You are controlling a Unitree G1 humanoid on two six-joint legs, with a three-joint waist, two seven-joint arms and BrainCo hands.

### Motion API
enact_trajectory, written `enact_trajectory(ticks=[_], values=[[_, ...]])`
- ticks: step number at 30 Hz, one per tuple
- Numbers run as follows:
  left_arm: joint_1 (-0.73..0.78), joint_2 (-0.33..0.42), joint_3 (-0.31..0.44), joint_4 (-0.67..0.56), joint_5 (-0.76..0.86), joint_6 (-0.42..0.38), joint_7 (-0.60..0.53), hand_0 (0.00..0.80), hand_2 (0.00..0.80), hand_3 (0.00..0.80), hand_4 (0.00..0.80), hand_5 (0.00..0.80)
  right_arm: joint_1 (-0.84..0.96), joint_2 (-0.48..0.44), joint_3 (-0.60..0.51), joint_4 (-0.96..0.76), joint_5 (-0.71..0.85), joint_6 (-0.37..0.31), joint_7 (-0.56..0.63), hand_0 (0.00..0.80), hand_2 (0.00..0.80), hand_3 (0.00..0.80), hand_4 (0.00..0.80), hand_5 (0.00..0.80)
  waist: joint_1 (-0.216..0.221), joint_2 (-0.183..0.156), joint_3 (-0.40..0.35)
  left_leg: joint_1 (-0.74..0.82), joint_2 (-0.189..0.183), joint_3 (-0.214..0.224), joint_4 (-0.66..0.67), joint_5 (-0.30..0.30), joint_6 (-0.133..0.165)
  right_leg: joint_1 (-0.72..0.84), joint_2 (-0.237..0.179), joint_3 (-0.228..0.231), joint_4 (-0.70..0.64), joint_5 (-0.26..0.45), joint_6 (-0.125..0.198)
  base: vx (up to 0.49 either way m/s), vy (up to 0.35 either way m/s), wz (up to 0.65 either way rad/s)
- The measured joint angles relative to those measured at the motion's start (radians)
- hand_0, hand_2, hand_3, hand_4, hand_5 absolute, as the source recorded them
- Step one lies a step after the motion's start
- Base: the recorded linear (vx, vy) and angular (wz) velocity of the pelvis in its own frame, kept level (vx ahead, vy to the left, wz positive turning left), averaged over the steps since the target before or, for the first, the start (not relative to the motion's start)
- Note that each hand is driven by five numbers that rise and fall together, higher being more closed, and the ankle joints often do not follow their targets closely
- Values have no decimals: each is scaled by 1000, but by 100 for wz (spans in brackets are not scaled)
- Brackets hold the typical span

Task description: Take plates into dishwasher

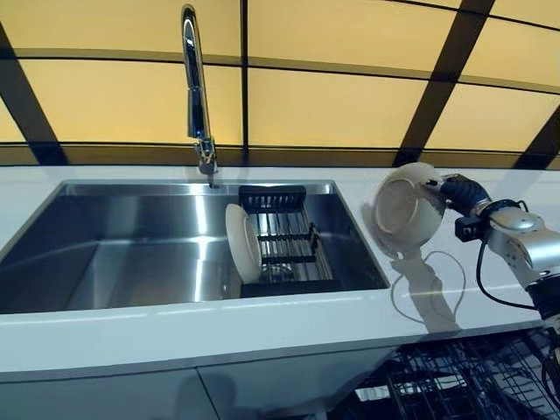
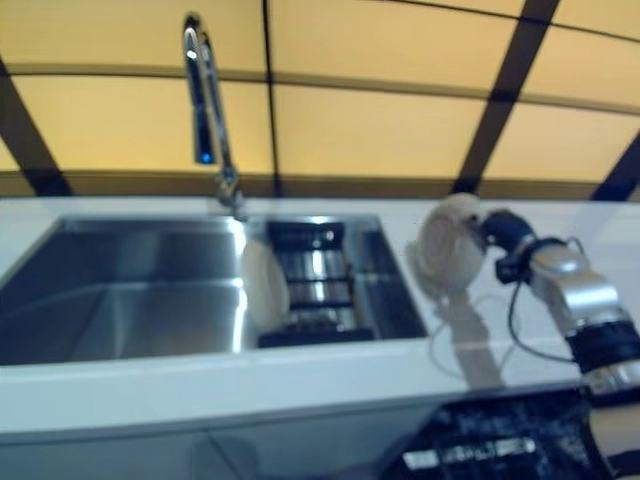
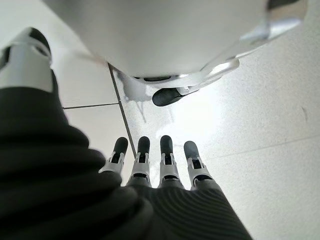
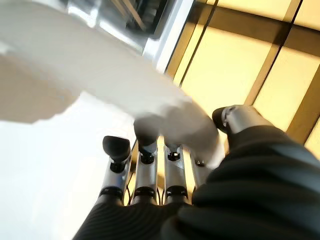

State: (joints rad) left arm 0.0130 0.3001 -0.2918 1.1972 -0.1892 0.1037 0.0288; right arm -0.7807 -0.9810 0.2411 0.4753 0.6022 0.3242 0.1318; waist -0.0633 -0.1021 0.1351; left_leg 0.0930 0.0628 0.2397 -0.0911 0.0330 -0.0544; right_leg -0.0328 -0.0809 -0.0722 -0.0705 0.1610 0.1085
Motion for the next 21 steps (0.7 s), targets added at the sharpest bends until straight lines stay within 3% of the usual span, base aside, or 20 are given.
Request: enact_trajectory(ticks=[2, 3, 4, 6, 8, 9, 12, 13, 14, 16, 18, 21], values=[[-7, 4, 0, -2, -1, 7, 0, 0, 0, 0, 0, 0, -2, -2, 0, 4, -1, 0, 0, 800, 800, 800, 800, 800, 4, 6, 7, 0, 23, 59, 1, -4, 9, -33, 20, -12, -13, 77, 63, -146, 21, -90], [-10, 5, 1, -1, -1, 10, 0, 0, 0, 0, 0, 0, -3, -5, 0, 4, -1, 0, 1, 800, 800, 800, 800, 800, 6, 11, 14, 0, 32, 70, -1, -4, 13, -40, 20, -25, -10, 92, 78, -110, 18, -55], [-17, 6, 1, 0, -2, 14, 0, 0, 0, 0, 0, 0, 1, -12, 2, 10, -1, 2, 3, 800, 800, 800, 800, 800, -7, 18, 23, 0, 42, 80, -1, 2, 19, -44, 15, -77, 27, 56, 73, -164, 18, -35], [-23, 8, 0, -3, -2, 9, 3, 0, 0, 0, 0, 0, -3, -37, 10, 28, -1, 0, 15, 800, 800, 800, 800, 800, 24, 47, 22, 4, 83, 140, 2, 3, 17, -78, 2, -153, 252, -63, 18, -163, -4, -53], [-31, 22, -1, -6, -4, 10, 10, 0, 0, 0, 0, 0, -12, -72, 16, 43, -1, -6, 34, 800, 800, 800, 800, 800, 55, 44, 14, 3, 111, 180, 11, 10, 5, -85, -27, -171, 416, -187, 37, -102, -44, -58], [-21, 32, 0, -1, -4, 10, 11, 0, 0, 0, 0, 0, -24, -77, 16, 46, -1, -8, 41, 800, 800, 800, 800, 800, 66, 26, 4, 1, 100, 182, 11, 13, -3, -64, -40, -164, 389, -223, 45, -91, -78, -47], [-16, 25, 0, 22, -4, 10, 10, 0, 0, 0, 0, 0, -68, -80, 20, 61, 0, -30, 54, 800, 800, 800, 800, 800, 108, 9, 0, -12, 80, 108, 37, 8, 11, 7, -2, -136, 200, -202, -20, -91, -88, -64], [-16, 17, 1, 28, -4, 8, 10, 0, 0, 0, 0, 0, -72, -86, 22, 65, 0, -35, 56, 800, 800, 800, 800, 800, 105, 0, 0, -32, 46, 72, 5, 2, 17, 22, -4, -116, 137, -183, -55, -82, -97, -40], [-14, 13, 6, 32, -4, 5, 10, 0, 0, 0, 0, 0, -72, -87, 25, 72, 0, -36, 57, 800, 800, 800, 800, 800, 108, 6, -2, -31, 26, 55, -1, 13, 18, 23, 1, -103, 111, -166, -63, -75, -120, -45], [-11, 19, 42, 31, -4, -1, 11, 0, 0, 0, 0, 0, -72, -88, 67, 79, 3, -33, 67, 800, 800, 800, 800, 800, 103, -4, -8, -23, 39, 86, 8, 20, -9, 43, 11, -105, 56, -132, -62, -54, -99, -44], [-9, 36, 51, 32, -4, -2, 11, 0, 0, 0, 0, 0, -72, -88, 81, 88, 10, -33, 80, 800, 800, 800, 800, 800, 102, -31, -25, -16, 38, 103, 8, 19, -11, 70, 5, -129, -7, -100, -58, -70, -88, -26], [-24, 44, 57, 31, -4, -6, 18, 0, 0, 0, 0, 0, -76, -93, 81, 100, 12, -32, 91, 800, 800, 800, 800, 800, 102, -51, -44, -16, 50, 112, 7, 17, -11, 69, 0, -176, 3, -102, -60, -100, -80, -9]])
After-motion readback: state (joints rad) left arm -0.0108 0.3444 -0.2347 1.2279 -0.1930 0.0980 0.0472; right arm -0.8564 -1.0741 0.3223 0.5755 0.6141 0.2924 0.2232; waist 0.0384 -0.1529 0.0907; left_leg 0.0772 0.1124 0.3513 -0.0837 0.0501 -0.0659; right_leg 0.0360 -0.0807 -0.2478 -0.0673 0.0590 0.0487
